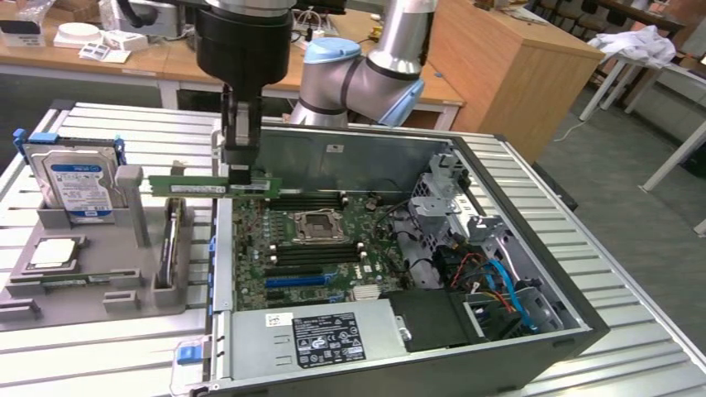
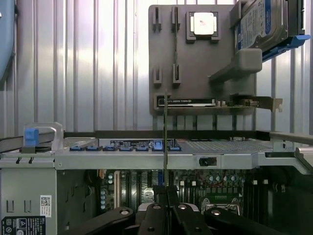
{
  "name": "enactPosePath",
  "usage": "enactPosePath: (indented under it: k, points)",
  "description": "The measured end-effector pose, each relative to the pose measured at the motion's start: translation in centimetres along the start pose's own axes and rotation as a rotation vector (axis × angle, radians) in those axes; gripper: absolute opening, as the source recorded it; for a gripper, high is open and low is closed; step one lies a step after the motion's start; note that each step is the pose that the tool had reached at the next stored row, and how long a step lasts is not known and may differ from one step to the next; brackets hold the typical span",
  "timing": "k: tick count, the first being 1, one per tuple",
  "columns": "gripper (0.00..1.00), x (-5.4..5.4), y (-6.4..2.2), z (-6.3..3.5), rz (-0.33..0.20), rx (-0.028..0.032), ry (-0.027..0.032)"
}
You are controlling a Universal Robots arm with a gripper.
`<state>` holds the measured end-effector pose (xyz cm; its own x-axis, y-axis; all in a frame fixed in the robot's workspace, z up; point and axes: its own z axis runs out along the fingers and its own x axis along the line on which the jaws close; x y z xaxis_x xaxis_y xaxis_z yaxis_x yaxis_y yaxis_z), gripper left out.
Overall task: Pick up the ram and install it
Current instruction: 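Pick up the ram and move it above insertion slot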
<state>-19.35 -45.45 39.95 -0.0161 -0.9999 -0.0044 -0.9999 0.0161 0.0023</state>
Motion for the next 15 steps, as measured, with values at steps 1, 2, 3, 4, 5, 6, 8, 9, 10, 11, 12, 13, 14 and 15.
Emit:
enactPosePath:
  k: [1, 2, 3, 4, 5, 6, 8, 9, 10, 11, 12, 13, 14, 15]
  points:
    - [0.12, 0.0, -0.11, 0.0, 0.0, 0.0, 0.0]
    - [0.12, 0.0, -0.23, 0.0, 0.0, 0.0, 0.0]
    - [0.12, 0.0, -0.35, 0.0, 0.0, 0.0, 0.0]
    - [0.12, 0.0, -0.49, 0.0, 0.0, 0.0, 0.0]
    - [0.12, 0.0, -0.62, 0.0, 0.0, 0.0, -0.0001]
    - [0.12, -0.1, -0.76, 0.0, 0.0, 0.0, 0.0001]
    - [0.12, -0.1, -1.03, 0.0, 0.0, 0.0, 0.0]
    - [0.12, -0.1, -1.16, 0.0, 0.0, 0.0, 0.0]
    - [0.12, -0.1, -1.29, 0.0, 0.0, 0.0, 0.0]
    - [0.12, -0.1, -1.42, 0.0, 0.0, 0.0, 0.0001]
    - [0.12, -0.1, -1.55, -0.01, 0.0, 0.0, 0.0001]
    - [0.12, -0.1, -1.68, 0.0, 0.0, 0.0, 0.0]
    - [0.12, -0.1, -1.81, 0.0, 0.0, 0.0, 0.0]
    - [0.12, -0.1, -1.95, 0.0, 0.0, 0.0, 0.0001]
